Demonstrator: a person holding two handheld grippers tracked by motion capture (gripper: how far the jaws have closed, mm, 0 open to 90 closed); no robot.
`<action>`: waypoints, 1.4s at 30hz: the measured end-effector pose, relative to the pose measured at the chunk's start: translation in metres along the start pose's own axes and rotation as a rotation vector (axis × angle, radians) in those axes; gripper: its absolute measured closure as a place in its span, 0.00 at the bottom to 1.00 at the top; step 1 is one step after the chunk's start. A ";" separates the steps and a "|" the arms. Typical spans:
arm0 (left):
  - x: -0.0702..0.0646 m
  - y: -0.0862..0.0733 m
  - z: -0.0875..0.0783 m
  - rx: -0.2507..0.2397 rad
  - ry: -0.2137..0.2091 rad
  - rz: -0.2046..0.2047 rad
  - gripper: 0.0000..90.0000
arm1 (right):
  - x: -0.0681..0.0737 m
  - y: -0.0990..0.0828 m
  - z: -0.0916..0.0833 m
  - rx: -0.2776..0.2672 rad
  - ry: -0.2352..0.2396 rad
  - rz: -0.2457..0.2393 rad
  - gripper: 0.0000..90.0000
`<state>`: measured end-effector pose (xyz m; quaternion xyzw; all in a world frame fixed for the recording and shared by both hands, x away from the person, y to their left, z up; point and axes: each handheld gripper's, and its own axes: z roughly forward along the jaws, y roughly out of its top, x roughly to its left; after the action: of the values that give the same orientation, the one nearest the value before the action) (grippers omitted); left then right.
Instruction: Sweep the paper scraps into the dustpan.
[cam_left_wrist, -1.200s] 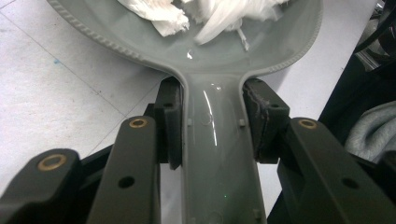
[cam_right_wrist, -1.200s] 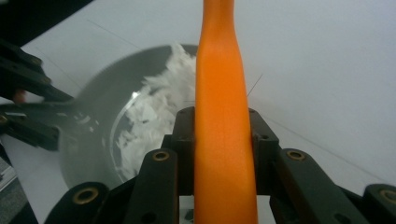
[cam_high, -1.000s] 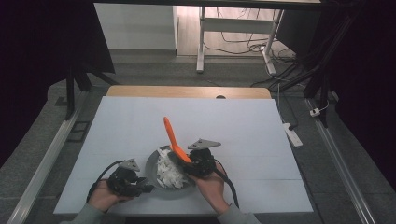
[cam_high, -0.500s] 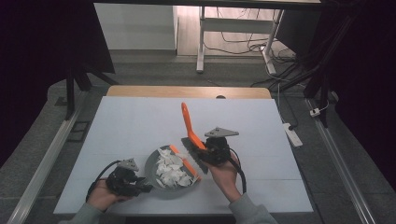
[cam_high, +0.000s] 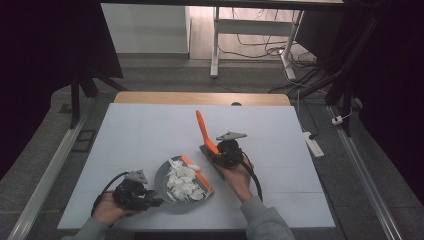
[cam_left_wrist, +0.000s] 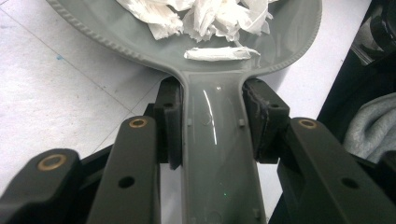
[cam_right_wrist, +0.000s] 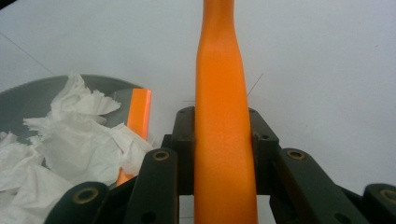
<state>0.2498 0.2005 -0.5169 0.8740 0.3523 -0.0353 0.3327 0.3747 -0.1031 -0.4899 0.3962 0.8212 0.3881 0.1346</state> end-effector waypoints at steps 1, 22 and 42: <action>0.000 0.000 0.000 0.001 -0.001 0.000 0.68 | 0.001 0.000 0.002 0.002 0.002 -0.005 0.78; 0.001 0.000 0.001 0.004 0.001 0.004 0.68 | 0.071 0.005 0.010 0.011 0.146 -0.123 0.78; -0.001 -0.001 0.000 0.000 0.004 0.005 0.68 | 0.020 -0.018 -0.047 -0.028 -0.003 -0.029 0.78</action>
<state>0.2488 0.2006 -0.5169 0.8750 0.3507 -0.0324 0.3321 0.3274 -0.1193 -0.4703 0.3829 0.8212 0.3969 0.1467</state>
